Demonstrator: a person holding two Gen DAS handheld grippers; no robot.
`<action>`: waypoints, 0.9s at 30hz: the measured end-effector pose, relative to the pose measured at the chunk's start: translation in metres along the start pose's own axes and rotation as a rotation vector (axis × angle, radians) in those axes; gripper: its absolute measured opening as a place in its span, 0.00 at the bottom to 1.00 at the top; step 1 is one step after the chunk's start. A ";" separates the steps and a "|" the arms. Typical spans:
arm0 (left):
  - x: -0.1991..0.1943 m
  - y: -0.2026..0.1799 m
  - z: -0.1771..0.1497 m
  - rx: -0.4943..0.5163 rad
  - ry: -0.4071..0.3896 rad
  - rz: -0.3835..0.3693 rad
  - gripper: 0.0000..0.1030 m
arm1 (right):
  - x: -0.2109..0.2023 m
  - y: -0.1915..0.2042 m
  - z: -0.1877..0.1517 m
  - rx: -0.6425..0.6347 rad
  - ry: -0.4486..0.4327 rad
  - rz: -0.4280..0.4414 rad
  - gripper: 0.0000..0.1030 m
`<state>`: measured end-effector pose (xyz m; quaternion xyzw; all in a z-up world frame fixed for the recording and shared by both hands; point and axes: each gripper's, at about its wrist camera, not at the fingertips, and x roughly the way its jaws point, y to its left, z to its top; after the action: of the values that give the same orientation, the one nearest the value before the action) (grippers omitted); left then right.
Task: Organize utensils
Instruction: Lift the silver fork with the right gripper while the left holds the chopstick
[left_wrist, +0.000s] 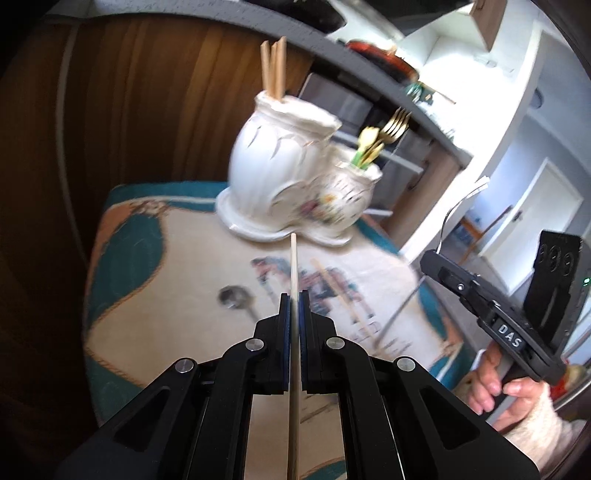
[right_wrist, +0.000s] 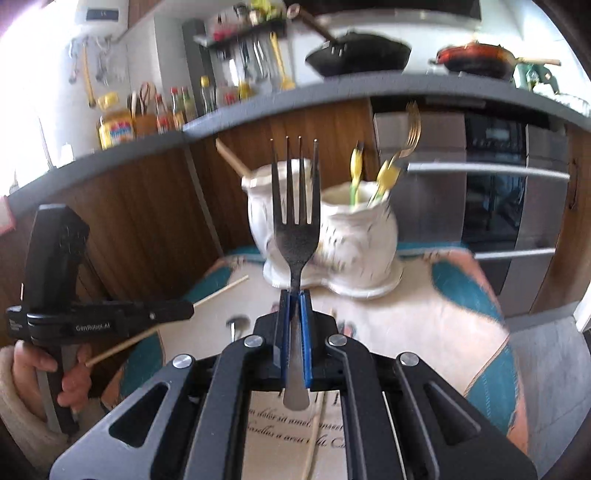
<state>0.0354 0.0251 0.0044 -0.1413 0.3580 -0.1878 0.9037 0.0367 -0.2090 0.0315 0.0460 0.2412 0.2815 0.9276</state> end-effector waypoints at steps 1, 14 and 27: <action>-0.001 0.000 0.001 -0.005 -0.013 -0.019 0.05 | -0.006 -0.001 0.002 0.003 -0.025 0.006 0.05; 0.021 -0.021 -0.022 0.257 0.292 0.272 0.05 | -0.005 -0.003 -0.009 0.003 -0.015 0.039 0.05; 0.016 -0.033 -0.026 0.332 0.546 0.261 0.33 | -0.015 -0.011 -0.015 0.019 -0.030 0.089 0.05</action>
<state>0.0197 -0.0148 -0.0102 0.1104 0.5661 -0.1572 0.8017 0.0241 -0.2269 0.0228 0.0696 0.2277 0.3195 0.9172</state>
